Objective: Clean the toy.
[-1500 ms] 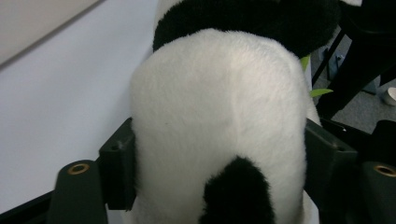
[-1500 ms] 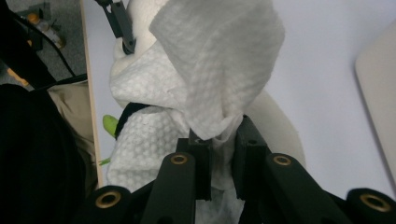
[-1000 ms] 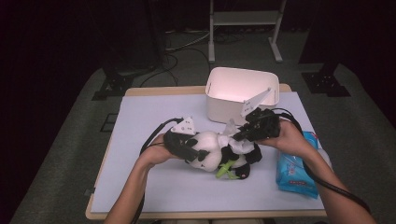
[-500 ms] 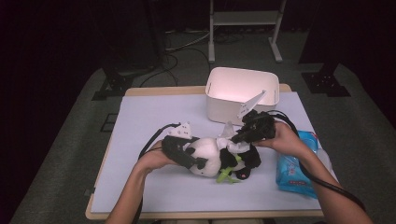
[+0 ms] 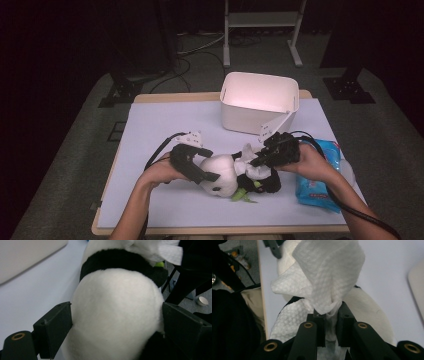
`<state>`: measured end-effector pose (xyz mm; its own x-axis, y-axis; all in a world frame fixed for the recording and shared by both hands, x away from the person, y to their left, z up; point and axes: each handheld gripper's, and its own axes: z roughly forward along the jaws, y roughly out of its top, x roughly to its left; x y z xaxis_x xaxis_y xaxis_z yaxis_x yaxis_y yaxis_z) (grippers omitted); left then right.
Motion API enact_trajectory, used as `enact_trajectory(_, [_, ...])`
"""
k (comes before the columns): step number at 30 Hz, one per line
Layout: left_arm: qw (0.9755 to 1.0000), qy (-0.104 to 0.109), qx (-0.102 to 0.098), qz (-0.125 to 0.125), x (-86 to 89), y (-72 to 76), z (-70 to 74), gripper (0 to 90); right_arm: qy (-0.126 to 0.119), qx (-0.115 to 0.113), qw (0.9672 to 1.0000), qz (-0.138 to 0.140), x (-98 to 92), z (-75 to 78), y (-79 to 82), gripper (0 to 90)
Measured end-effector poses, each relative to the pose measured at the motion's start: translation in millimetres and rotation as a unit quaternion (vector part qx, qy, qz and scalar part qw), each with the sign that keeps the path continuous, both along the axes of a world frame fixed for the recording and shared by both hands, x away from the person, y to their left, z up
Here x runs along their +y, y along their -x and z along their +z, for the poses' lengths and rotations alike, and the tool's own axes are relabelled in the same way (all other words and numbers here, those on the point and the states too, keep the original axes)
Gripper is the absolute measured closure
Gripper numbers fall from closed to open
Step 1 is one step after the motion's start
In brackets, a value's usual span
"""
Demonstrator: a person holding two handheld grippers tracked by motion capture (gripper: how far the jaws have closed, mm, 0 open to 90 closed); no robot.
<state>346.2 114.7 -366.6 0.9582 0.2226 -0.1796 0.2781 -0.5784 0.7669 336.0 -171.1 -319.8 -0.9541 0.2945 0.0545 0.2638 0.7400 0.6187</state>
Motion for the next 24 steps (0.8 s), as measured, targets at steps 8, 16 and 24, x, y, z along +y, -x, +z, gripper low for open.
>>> enact_trajectory(8, [0.9997, -0.008, -0.012, -0.019, -4.8, 7.5, -2.9, 25.8, 0.021, -0.011, 0.9995, 0.019, 6.8, 5.8, 9.5, 79.6])
enact_trajectory(16, [0.9988, -0.015, -0.031, -0.034, -12.1, 11.8, -3.1, 28.4, 0.027, -0.021, 0.9991, 0.027, 23.8, 14.2, -0.4, 79.6])
enact_trajectory(24, [0.9989, -0.006, -0.03, -0.035, -5.8, 16.1, -6.8, 25.9, 0.013, -0.012, 0.9997, 0.014, 5.3, 13.7, 1.0, 79.4])
